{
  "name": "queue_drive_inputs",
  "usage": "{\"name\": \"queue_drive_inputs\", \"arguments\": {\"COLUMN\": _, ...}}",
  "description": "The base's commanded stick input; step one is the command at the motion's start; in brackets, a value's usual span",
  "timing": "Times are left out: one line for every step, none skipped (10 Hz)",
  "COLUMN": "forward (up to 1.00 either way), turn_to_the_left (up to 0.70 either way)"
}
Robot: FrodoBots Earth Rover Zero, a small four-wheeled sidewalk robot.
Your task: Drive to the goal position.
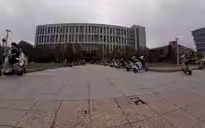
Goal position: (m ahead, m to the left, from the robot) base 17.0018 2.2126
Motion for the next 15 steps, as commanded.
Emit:
{"name": "queue_drive_inputs", "arguments": {"forward": 0.0, "turn_to_the_left": 0.0}}
{"name": "queue_drive_inputs", "arguments": {"forward": 0.0, "turn_to_the_left": 0.0}}
{"name": "queue_drive_inputs", "arguments": {"forward": 0.0, "turn_to_the_left": 0.0}}
{"name": "queue_drive_inputs", "arguments": {"forward": 0.0, "turn_to_the_left": 0.0}}
{"name": "queue_drive_inputs", "arguments": {"forward": 0.0, "turn_to_the_left": 0.0}}
{"name": "queue_drive_inputs", "arguments": {"forward": 0.0, "turn_to_the_left": 0.0}}
{"name": "queue_drive_inputs", "arguments": {"forward": 0.0, "turn_to_the_left": 0.0}}
{"name": "queue_drive_inputs", "arguments": {"forward": 0.06, "turn_to_the_left": 0.0}}
{"name": "queue_drive_inputs", "arguments": {"forward": 0.32, "turn_to_the_left": 0.0}}
{"name": "queue_drive_inputs", "arguments": {"forward": 0.7, "turn_to_the_left": 0.0}}
{"name": "queue_drive_inputs", "arguments": {"forward": 0.7, "turn_to_the_left": 0.0}}
{"name": "queue_drive_inputs", "arguments": {"forward": 0.7, "turn_to_the_left": 0.0}}
{"name": "queue_drive_inputs", "arguments": {"forward": 0.7, "turn_to_the_left": 0.0}}
{"name": "queue_drive_inputs", "arguments": {"forward": 0.7, "turn_to_the_left": 0.0}}
{"name": "queue_drive_inputs", "arguments": {"forward": 0.7, "turn_to_the_left": 0.0}}
